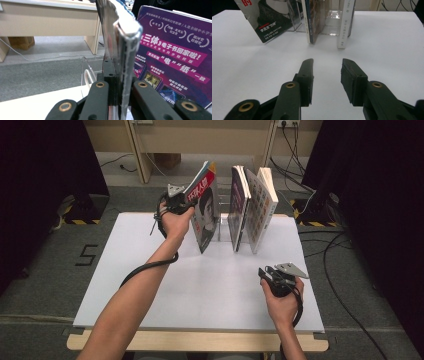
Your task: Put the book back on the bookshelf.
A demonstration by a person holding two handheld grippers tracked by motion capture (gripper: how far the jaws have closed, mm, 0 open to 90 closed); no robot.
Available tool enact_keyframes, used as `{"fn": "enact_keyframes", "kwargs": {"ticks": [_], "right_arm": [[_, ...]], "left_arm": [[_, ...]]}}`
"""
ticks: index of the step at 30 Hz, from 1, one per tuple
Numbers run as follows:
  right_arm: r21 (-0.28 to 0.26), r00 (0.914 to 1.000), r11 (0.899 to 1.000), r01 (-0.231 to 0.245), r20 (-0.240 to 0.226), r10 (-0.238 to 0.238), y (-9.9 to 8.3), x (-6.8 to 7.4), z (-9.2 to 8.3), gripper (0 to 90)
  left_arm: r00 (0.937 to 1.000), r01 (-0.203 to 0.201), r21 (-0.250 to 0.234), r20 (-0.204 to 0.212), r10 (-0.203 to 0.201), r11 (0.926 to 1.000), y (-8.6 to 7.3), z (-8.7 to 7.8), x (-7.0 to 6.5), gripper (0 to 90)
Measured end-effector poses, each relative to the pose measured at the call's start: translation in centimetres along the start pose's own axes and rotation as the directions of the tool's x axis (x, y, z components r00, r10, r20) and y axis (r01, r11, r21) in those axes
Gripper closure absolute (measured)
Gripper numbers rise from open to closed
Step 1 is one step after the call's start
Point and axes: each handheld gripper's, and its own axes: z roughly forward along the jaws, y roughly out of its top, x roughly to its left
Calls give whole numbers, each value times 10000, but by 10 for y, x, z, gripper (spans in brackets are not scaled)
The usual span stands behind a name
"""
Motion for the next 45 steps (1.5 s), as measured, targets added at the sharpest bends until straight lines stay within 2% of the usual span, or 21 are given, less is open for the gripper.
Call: {"fn": "enact_keyframes", "kwargs": {"ticks": [2,4,5,6,8,12,16,27,30,31,38,45], "right_arm": [[-19,10000,10000,-2,4,2,0,-1,0,624],[-40,10000,10000,47,-14,-47,0,-1,0,625],[-38,10000,10000,50,1,-50,0,-2,0,625],[-40,10000,10000,57,-3,-57,0,-2,0,625],[-36,10000,10000,59,-9,-59,0,-2,0,625],[-62,9999,9999,111,-34,-111,0,-1,0,626],[-56,9999,9999,130,-27,-130,-1,-1,0,626],[-3,9999,9999,123,-36,-123,-1,0,-1,625],[24,9999,9999,164,-37,-164,-1,0,0,625],[35,9999,9999,154,-50,-154,-1,1,0,625],[44,10000,10000,72,-30,-72,-2,1,-1,625],[39,10000,10000,73,-25,-73,-2,1,-1,625]], "left_arm": [[9993,-101,-422,-362,86,9991,-4,-2,-4,863],[9981,81,-719,-611,-125,9974,-7,-3,-4,864],[9981,81,-719,-611,-125,9974,-7,-3,-4,864],[9963,256,-937,-794,-331,9953,-10,-3,-4,864],[9955,374,-1035,-826,-460,9939,-12,-3,-5,864],[9940,124,-1282,-1063,-262,9917,-15,-4,-7,864],[9933,-246,-1180,-1150,110,9927,-15,-4,-9,862],[9935,-205,-934,-1131,99,9954,-16,-5,-2,821],[9945,-202,-897,-1038,109,9958,-16,-5,-2,778],[9957,-59,-881,-930,-23,9961,-16,-5,-2,765],[9974,194,-752,-681,-245,9970,-18,-4,-1,646],[9983,150,-699,-544,-189,9974,-17,-5,-1,596]]}}
